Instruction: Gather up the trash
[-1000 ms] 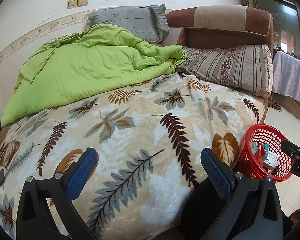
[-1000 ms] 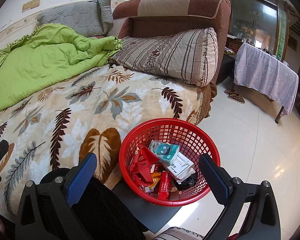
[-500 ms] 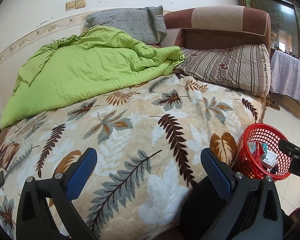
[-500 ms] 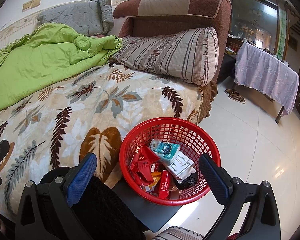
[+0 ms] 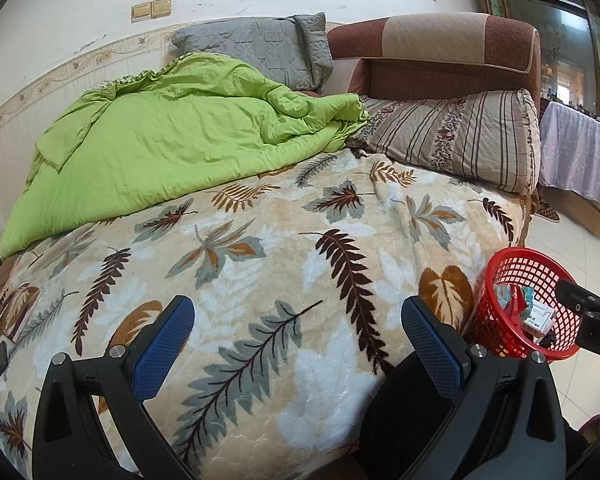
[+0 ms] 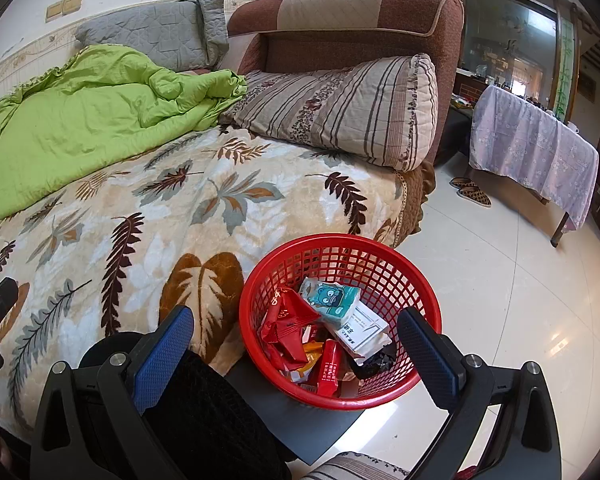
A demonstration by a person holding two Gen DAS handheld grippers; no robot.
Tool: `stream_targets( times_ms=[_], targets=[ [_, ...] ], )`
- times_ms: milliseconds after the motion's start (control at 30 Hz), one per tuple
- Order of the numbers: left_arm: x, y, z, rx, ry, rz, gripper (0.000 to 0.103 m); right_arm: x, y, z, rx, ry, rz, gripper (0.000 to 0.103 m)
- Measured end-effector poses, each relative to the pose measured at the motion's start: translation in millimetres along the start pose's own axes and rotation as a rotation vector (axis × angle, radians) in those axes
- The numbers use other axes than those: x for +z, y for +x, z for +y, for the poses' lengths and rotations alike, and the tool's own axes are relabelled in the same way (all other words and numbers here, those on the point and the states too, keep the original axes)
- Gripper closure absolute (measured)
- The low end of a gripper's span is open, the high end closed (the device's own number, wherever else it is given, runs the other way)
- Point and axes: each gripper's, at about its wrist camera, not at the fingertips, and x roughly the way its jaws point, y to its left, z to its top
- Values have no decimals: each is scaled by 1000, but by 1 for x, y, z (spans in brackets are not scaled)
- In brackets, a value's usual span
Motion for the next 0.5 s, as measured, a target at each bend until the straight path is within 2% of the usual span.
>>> stream_targets(
  times_ms=[500],
  targets=[
    [0, -1, -1, 1, 2, 0, 0, -1, 0, -1, 2, 1, 2, 0]
  ],
)
